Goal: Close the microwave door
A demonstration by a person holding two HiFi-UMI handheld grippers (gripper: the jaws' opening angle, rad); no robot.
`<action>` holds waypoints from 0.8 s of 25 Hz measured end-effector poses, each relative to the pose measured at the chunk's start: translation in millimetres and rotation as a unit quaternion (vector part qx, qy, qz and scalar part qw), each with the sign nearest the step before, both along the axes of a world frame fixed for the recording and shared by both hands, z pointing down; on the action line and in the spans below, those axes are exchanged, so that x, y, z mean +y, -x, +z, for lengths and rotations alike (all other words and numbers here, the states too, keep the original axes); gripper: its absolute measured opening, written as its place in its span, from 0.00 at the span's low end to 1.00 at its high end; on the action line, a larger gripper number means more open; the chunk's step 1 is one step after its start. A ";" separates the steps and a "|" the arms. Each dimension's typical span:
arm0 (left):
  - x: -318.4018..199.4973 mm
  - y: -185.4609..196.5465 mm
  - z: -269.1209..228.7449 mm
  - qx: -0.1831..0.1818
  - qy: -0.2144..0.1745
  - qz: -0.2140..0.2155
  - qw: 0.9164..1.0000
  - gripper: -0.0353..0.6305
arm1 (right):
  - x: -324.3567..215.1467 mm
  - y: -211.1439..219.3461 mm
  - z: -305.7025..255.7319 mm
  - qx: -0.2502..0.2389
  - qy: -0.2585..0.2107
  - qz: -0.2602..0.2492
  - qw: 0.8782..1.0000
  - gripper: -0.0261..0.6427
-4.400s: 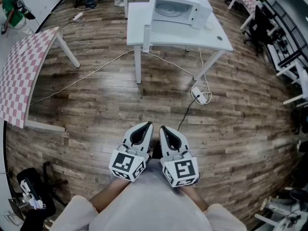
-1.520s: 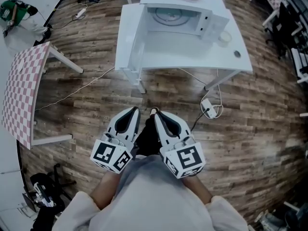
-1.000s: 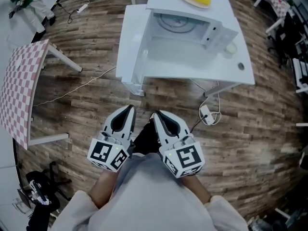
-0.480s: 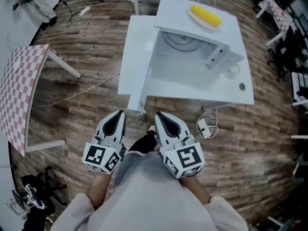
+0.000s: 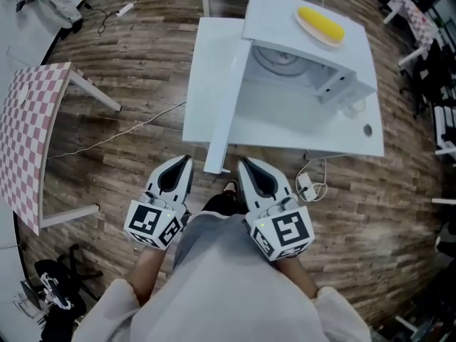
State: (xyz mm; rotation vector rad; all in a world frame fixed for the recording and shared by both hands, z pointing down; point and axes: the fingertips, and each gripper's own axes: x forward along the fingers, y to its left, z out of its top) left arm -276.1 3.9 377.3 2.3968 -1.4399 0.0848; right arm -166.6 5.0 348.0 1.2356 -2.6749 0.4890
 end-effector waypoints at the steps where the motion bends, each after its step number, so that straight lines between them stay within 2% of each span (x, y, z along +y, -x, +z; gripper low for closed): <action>1: 0.2 -1.0 3.2 -0.001 0.004 0.003 1.000 0.08 | -0.8 0.1 1.4 -0.001 0.003 0.000 1.000 0.08; 10: -3.9 -11.9 17.5 -0.002 0.023 0.011 1.000 0.08 | -19.5 -6.3 6.1 -0.007 0.009 -0.003 1.000 0.08; 16: -5.3 -23.7 18.0 0.030 0.032 0.012 0.999 0.08 | -25.7 -12.4 9.4 -0.009 0.017 -0.004 1.000 0.08; 20: -5.1 -26.7 19.5 0.034 0.040 0.018 0.998 0.08 | -23.5 -13.1 11.9 -0.009 0.024 -0.004 1.000 0.08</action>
